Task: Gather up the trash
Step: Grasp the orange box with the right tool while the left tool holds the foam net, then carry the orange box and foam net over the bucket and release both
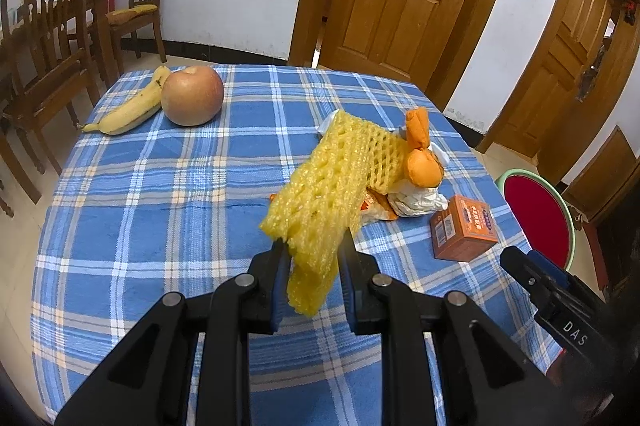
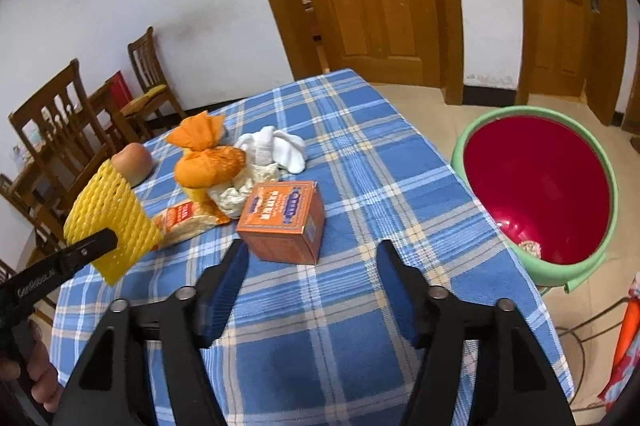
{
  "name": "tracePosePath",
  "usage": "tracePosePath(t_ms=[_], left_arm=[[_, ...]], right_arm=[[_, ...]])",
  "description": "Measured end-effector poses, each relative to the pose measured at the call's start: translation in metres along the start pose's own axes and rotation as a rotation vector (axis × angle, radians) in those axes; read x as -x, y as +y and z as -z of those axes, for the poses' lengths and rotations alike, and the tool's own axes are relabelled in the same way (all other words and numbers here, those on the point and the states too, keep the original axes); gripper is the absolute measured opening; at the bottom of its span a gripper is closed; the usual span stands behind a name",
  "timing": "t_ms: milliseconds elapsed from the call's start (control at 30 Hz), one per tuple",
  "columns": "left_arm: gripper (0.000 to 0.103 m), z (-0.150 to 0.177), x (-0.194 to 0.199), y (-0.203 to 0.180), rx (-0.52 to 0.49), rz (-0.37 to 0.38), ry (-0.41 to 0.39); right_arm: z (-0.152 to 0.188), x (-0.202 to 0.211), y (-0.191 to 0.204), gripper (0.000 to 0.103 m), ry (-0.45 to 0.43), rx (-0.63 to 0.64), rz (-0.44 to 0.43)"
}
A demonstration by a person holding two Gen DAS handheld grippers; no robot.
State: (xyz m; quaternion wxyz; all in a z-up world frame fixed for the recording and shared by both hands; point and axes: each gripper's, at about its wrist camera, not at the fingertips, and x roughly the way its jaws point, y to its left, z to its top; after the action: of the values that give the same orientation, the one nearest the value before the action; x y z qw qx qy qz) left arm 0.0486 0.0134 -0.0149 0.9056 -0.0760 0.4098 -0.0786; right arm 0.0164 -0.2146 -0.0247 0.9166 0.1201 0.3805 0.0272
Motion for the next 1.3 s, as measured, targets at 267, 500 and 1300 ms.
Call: tracePosePath(t_ms=[267,500,1300], left_arm=[[0.022,-0.002,-0.007,0.003,0.002,0.009,0.009],[0.022,-0.002,-0.01,0.007,0.009,0.024,0.008],[0.022,-0.022,0.004,-0.055,-0.086,0.128,-0.024]], right_arm=[[-0.002,-0.019,0.013,0.073,0.036,0.032,0.007],[-0.006,-0.04,0.028,0.073,0.061,0.063,0.02],[-0.016,-0.003,-0.016,0.053,0.002,-0.007,0.022]])
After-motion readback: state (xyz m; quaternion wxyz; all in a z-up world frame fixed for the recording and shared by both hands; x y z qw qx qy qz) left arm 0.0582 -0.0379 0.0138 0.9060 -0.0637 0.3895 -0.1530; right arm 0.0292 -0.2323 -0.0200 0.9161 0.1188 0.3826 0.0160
